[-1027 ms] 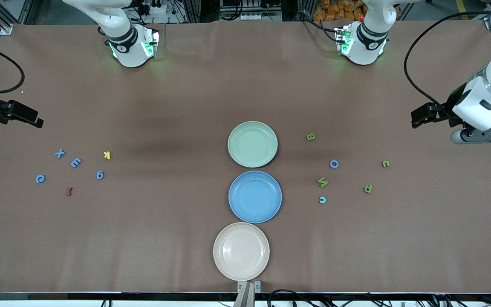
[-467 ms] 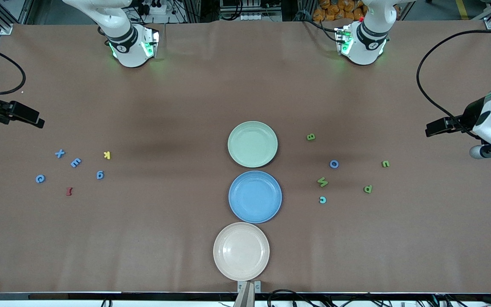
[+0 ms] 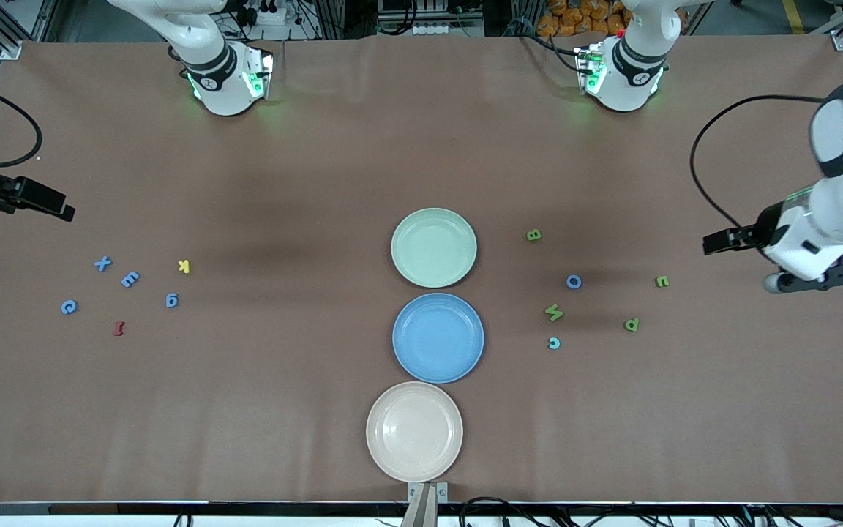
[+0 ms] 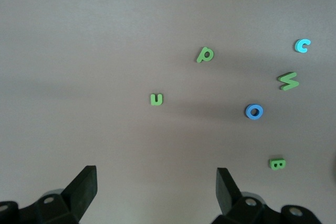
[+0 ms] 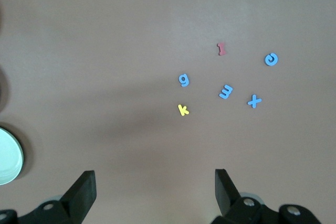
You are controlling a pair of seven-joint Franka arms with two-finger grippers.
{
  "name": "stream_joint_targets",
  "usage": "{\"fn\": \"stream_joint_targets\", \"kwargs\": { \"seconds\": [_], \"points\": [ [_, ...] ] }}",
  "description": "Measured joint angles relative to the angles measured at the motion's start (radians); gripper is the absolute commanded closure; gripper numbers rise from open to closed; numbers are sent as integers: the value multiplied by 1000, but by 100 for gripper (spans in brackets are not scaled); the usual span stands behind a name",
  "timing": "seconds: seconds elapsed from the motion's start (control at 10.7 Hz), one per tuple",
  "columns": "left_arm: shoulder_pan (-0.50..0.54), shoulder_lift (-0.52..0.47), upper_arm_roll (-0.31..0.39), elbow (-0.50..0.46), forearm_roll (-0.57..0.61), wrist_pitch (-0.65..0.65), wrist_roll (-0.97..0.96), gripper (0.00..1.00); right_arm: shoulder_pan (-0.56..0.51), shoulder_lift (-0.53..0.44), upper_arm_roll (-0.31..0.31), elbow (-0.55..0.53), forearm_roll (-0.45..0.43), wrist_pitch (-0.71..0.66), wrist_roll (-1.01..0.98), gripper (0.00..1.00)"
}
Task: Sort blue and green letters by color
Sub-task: 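Reach the left gripper to green p while the right gripper reaches blue g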
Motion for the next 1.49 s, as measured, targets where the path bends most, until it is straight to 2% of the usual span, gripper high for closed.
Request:
{"fn": "stream_joint_targets", "kwargs": {
  "seconds": [0.19, 0.37, 0.65, 0.84, 1.21, 1.49],
  "points": [
    [-22, 14, -8, -60, 0, 84, 1, 0, -11, 0, -3, -48, 0, 13, 7, 0],
    [-52, 52, -10, -71, 2, 138, 1, 0, -25, 2, -5, -132, 0, 86, 12, 0],
    [-56, 139, -8, -74, 63, 255, 1, 0, -63, 18, -7, -328, 0, 329, 11, 0],
    [-54, 199, -8, -50, 77, 281, 29, 0, -61, 59, -1, -423, 1, 471, -25, 0],
    [-56, 308, -8, 43, 77, 282, 52, 0, -55, 225, 5, -451, 16, 614, -195, 0],
    [-62, 361, -9, 68, 77, 282, 56, 0, -53, 308, 6, -452, 17, 707, -256, 0]
  ]
}}
